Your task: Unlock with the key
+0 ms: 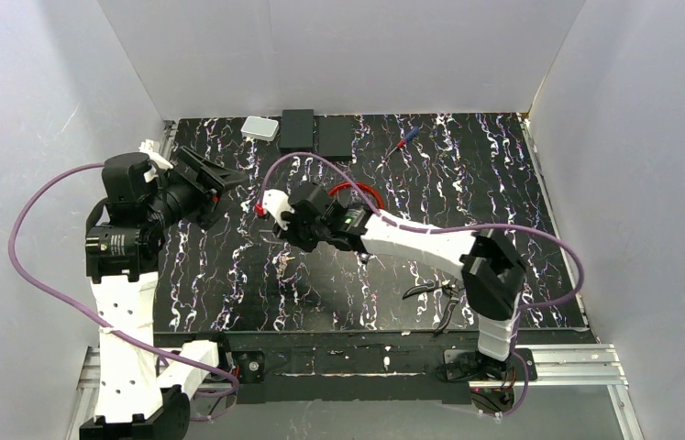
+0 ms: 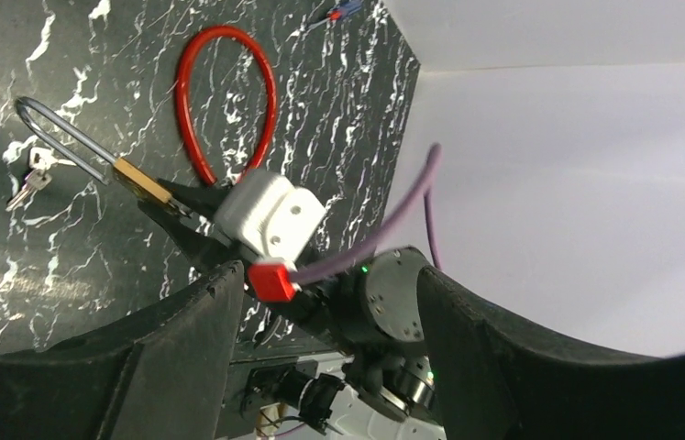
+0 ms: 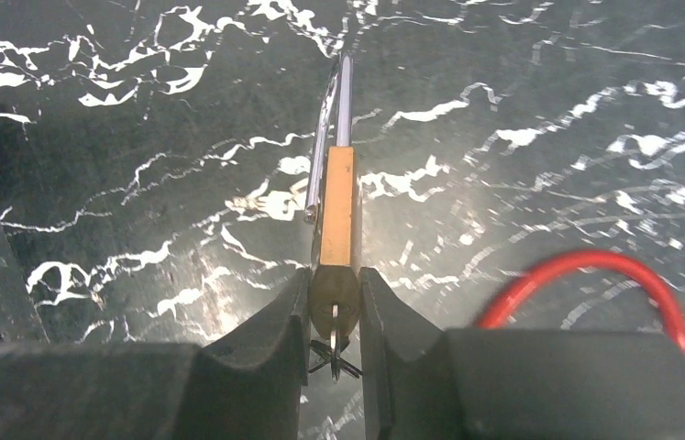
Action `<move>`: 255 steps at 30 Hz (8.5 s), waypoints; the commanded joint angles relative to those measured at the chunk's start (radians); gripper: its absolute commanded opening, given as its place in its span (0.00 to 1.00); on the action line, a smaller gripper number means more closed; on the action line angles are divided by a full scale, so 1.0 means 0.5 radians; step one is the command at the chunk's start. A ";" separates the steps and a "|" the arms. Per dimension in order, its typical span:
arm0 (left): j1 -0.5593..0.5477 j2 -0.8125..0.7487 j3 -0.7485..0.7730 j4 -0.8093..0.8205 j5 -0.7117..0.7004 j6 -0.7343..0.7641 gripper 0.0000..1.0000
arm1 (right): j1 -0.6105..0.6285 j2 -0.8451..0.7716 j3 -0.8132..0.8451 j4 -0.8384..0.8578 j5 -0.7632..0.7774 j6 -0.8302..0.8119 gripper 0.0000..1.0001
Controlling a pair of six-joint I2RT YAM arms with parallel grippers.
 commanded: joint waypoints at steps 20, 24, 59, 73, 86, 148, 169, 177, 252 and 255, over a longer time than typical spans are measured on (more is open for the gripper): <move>0.009 -0.010 -0.120 -0.103 0.075 0.098 0.67 | -0.117 0.495 0.184 0.484 0.289 0.023 0.01; 0.009 -0.012 -0.146 -0.098 0.094 0.088 0.67 | -0.090 0.519 0.126 0.512 0.547 -0.187 0.01; 0.005 -0.038 -0.165 -0.122 0.073 0.109 0.66 | 0.060 0.269 -0.122 0.516 0.912 -0.409 0.69; 0.007 -0.068 -0.178 -0.102 0.013 0.147 0.66 | -0.058 -0.209 -0.225 0.368 0.855 0.287 0.91; 0.006 -0.128 -0.267 -0.066 -0.025 0.200 0.65 | -0.542 -0.196 -0.304 -0.194 0.758 1.237 0.91; -0.835 1.238 -0.774 0.590 -0.831 0.894 0.54 | -0.819 -0.580 0.286 -1.429 0.306 1.292 0.98; -0.863 1.583 -0.790 0.621 -0.915 0.940 0.06 | -0.819 -0.493 0.314 -1.444 0.248 1.171 0.98; -0.863 1.371 -0.816 0.640 -0.665 0.898 0.00 | -0.819 -0.474 0.326 -1.411 0.271 1.145 0.98; -0.863 0.415 -0.278 0.231 0.264 0.510 0.00 | -0.246 -0.956 -0.625 0.293 -0.501 -0.707 0.56; -0.863 0.421 -0.278 0.232 0.265 0.513 0.00 | -0.245 -0.942 -0.618 0.319 -0.498 -0.702 0.55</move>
